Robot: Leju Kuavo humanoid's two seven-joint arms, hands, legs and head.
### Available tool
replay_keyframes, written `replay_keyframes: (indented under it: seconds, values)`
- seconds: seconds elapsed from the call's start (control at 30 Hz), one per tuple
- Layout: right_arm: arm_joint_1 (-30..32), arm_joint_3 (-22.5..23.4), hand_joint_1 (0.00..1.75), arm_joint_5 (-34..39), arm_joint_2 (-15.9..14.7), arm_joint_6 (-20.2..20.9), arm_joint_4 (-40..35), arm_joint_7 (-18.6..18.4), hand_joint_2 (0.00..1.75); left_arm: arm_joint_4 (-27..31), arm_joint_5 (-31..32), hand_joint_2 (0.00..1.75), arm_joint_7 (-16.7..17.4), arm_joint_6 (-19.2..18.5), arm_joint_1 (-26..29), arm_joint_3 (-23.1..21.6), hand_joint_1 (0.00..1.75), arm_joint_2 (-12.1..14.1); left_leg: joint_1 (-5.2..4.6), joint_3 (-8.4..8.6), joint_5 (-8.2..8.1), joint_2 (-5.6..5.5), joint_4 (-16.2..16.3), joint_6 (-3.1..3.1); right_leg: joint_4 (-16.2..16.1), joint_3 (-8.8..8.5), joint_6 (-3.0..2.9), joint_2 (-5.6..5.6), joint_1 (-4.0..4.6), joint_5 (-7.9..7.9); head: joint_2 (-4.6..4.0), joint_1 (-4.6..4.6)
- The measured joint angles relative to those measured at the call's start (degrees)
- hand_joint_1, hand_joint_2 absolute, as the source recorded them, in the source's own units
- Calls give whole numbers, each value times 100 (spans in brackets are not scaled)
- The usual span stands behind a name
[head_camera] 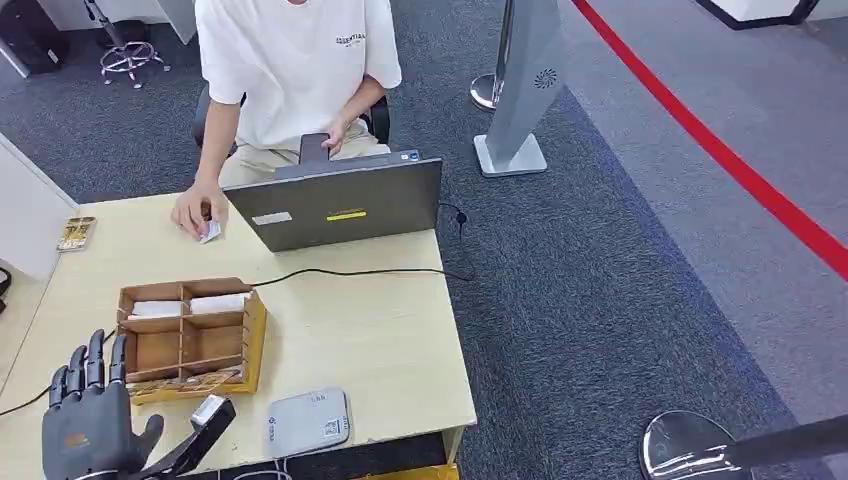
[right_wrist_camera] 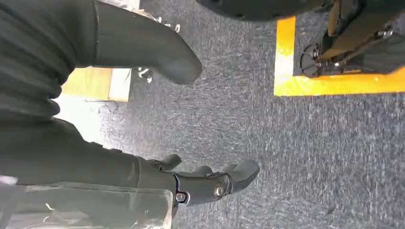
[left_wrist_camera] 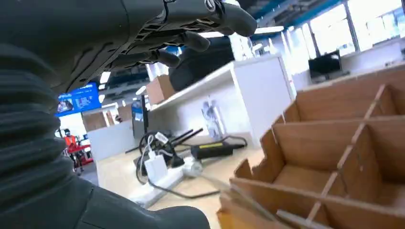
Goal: Pass the card to the sensor for recognition and then transmit it.
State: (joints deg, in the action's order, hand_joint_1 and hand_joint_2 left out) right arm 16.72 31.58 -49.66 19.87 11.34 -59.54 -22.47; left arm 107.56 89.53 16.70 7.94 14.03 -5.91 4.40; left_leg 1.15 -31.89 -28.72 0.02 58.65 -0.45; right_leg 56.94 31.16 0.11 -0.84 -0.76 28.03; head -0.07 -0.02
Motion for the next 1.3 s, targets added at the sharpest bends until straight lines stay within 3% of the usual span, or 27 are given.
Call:
replay_keyframes:
  seconds: [0.13, 0.37, 1.3]
  values:
    - [42, -232, 0, 197, 9, -166, -15, -319, 175, -302, 0, 175, 286, 347, -204, -411, 0, 367, -1, -1, 0, 1, 0, 0, 0, 0, 0, 0, 0, 0, 0, 0]
    - [73, -446, 0, 227, 11, -166, -15, -378, 175, -657, 0, 175, 492, 373, -399, -928, 0, 714, -1, -1, 0, 2, 0, 0, -1, 0, 0, -3, -1, 0, 0, 0]
    - [104, -575, 0, 236, 11, -170, -44, -354, 175, -887, 0, 175, 485, 159, -456, -1147, 0, 784, -1, -1, 0, 2, 0, 0, -1, 1, 0, -3, 0, 0, 0, -2]
